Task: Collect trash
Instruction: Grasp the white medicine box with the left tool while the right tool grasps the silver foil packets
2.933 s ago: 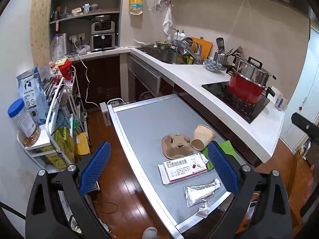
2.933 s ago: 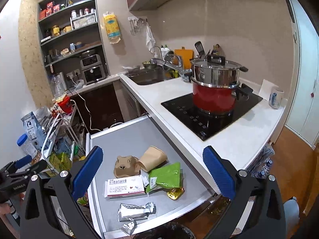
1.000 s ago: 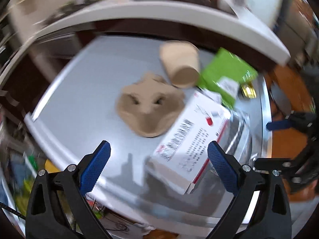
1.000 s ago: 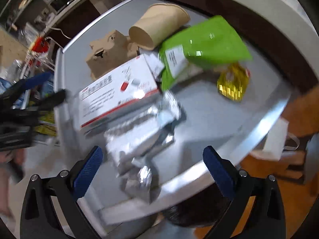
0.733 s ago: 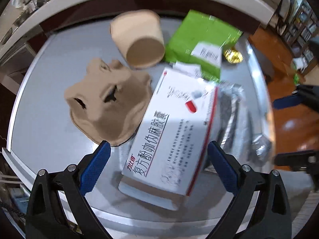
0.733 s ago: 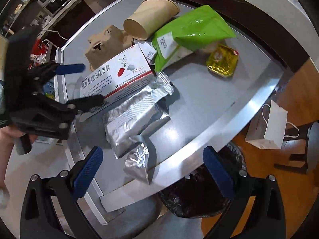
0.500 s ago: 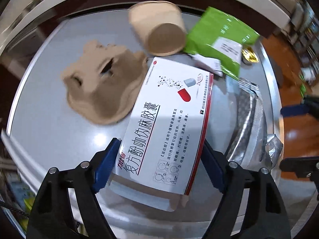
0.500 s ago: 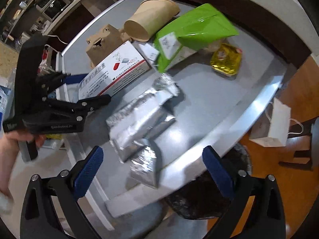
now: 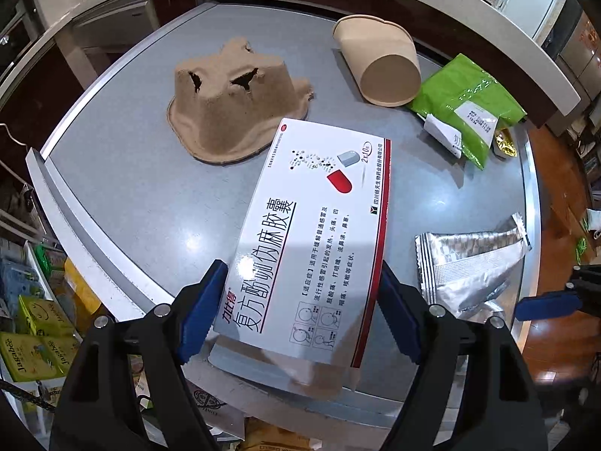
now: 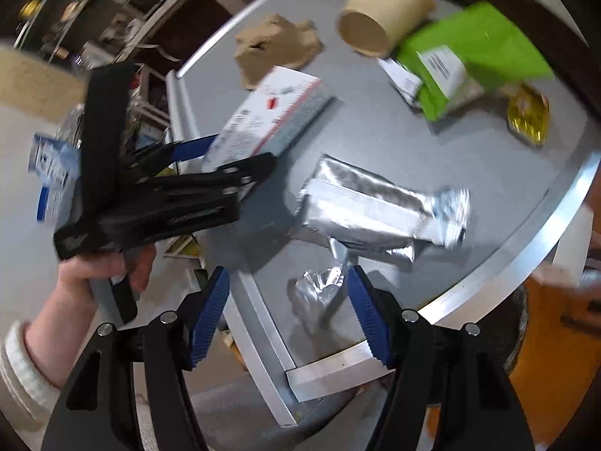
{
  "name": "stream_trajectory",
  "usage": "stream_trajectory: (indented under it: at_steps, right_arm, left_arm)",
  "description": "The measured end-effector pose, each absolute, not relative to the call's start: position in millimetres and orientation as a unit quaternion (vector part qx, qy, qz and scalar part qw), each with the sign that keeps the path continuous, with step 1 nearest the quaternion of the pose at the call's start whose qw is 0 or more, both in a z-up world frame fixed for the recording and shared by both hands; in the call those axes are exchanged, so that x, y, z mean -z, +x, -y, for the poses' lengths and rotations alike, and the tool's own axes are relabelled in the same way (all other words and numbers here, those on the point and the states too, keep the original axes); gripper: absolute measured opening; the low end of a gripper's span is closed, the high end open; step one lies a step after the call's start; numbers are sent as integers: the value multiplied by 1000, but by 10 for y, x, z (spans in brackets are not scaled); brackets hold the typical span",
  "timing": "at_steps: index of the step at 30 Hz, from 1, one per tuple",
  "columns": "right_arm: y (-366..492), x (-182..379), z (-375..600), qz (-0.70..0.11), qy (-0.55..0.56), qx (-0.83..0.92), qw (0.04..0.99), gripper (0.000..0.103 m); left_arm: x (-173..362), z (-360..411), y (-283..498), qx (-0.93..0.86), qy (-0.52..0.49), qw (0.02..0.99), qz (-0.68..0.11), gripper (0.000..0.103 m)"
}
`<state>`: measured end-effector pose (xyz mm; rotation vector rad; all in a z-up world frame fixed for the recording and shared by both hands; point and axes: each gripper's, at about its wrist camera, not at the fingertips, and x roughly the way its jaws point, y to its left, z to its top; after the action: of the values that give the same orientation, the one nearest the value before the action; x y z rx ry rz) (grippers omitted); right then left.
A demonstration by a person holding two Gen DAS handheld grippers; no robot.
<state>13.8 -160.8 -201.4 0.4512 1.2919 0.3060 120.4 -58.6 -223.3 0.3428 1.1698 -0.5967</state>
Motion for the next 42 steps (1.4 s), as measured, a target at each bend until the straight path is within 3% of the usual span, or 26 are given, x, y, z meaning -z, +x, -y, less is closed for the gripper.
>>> stream_trajectory:
  at_steps: [9,14,18,21,23,31,38,40,42]
  right_arm:
    - [235,2408,1568,-620,274,-210,705,71]
    - [228,2280,1734,-624,220,-192,725,72]
    - [204,1955,1686,-611,93,-229,752,73]
    - [244,1778,1663,-595,-24,-226,771,81]
    - [388,1708,1707,-587,-77,-236,771,82]
    - [763,2008,1432,-578,-291,-309,697,82]
    - [908,2366,1233,-590,-337,-358,640,81]
    - [940,2447,1236,-599,-338,-365,628,69]
    - [963,2448,1265,-597,-330,-370,631,64]
  left_arm:
    - [2242,512,1188,268,162,780,-541,79]
    - [2224,452,1162,264,161,781,-542,79]
    - [2192,416,1160,266,145,782,-544,79]
    - [2213,397,1148,265,145,780,-548,79]
    - [2221,390,1135,263,147,782,-546,79]
    - [2207,330,1197,278,137,774,-553,79]
    - [2164,298,1252,282,144,774,-549,80]
    - [2165,294,1271,281,143,773,-550,80]
    - [2161,306,1303,279,142,774,-551,80]
